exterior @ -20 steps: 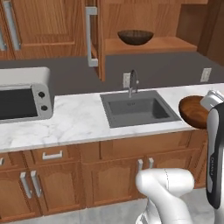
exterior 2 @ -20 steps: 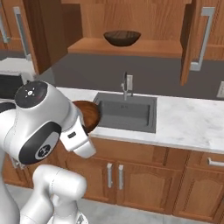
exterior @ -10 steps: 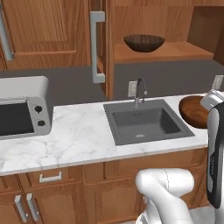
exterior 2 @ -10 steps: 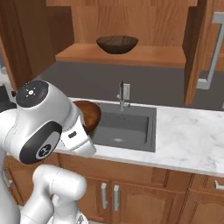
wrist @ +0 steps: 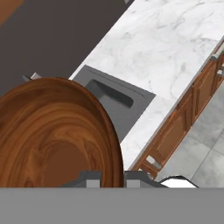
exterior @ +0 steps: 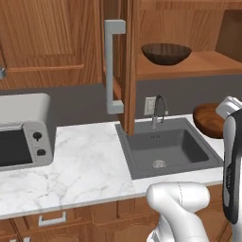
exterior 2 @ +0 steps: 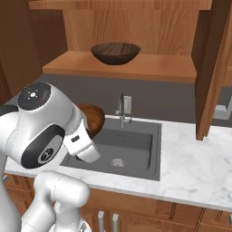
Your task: Pick up the bowls on the counter and stack them on top of one another in the open cabinet. Place the smaller bowl on top of the larger bowl.
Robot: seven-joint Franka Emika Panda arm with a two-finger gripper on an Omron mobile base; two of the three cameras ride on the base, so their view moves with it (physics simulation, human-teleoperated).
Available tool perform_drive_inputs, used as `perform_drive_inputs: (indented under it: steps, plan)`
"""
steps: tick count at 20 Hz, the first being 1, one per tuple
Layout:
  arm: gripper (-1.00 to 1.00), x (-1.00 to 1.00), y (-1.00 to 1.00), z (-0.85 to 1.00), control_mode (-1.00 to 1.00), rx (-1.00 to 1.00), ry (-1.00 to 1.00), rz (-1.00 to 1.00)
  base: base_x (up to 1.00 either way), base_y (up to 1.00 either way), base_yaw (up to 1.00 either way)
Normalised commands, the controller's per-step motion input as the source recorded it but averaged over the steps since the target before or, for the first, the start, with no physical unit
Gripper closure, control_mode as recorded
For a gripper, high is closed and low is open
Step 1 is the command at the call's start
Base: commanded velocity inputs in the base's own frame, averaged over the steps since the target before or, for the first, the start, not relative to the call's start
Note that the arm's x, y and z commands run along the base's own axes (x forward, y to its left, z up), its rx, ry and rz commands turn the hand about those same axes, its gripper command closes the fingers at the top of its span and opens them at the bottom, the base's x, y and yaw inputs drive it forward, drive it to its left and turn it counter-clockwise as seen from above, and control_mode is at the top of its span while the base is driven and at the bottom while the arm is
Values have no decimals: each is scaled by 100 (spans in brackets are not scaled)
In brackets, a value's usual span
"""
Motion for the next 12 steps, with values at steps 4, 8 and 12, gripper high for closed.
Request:
perform_drive_inputs:
  steps: [4,8,12]
  plan:
    - [100,0,0,0,100,0,0,0,62,-9,0]
    - [100,0,0,0,100,0,0,0,62,-13,0]
    - [100,0,0,0,100,0,0,0,53,-27,0]
